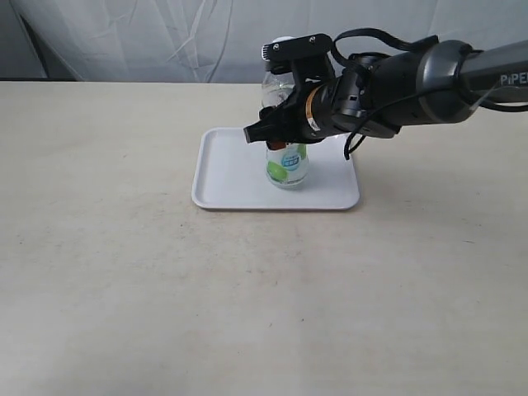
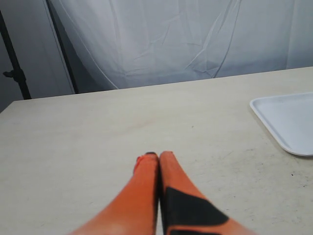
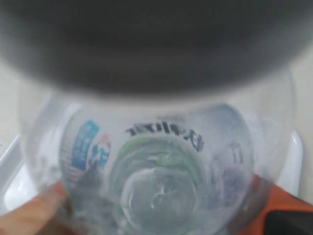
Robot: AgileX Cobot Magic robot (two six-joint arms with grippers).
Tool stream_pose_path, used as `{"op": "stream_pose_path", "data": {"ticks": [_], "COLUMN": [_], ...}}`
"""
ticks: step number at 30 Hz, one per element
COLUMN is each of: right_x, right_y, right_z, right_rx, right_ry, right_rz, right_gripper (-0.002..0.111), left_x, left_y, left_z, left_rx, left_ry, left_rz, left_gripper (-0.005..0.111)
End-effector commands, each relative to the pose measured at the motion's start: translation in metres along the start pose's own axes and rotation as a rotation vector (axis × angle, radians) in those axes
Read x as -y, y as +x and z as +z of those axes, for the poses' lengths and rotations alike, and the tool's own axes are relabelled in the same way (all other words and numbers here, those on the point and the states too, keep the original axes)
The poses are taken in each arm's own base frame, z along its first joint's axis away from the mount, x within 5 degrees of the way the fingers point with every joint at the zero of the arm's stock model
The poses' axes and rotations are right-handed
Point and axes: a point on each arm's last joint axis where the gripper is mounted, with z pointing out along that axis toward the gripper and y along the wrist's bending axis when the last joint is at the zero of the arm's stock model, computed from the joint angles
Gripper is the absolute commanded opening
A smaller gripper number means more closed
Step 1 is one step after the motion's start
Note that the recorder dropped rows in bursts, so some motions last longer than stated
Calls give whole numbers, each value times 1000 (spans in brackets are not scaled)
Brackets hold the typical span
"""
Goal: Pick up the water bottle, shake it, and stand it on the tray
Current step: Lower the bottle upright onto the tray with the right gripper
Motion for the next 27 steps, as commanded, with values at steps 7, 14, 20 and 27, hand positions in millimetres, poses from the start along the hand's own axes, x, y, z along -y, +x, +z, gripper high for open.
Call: {"op": "stream_pose_path", "data": {"ticks": [7,14,20,27], "right_x": [0,-4,-4,0], "right_y": [-7,1,4,1], "right_z": [-7,6,9,3], "right_rx": [33,27,12,-3], "right_ry": [-11,-43,-36,-1], "right_rz": [-11,-47,-46,-12], "right_gripper": [64,64,86,91], "left_x": [0,0,0,0], "left_y": [0,0,0,0], "left_z": [0,0,0,0], "left_rx": [14,14,14,14], "left_ry": [-1,-1,-2,-2], "left_rz": [0,0,3,4], "left_gripper": [0,0,0,0]}}
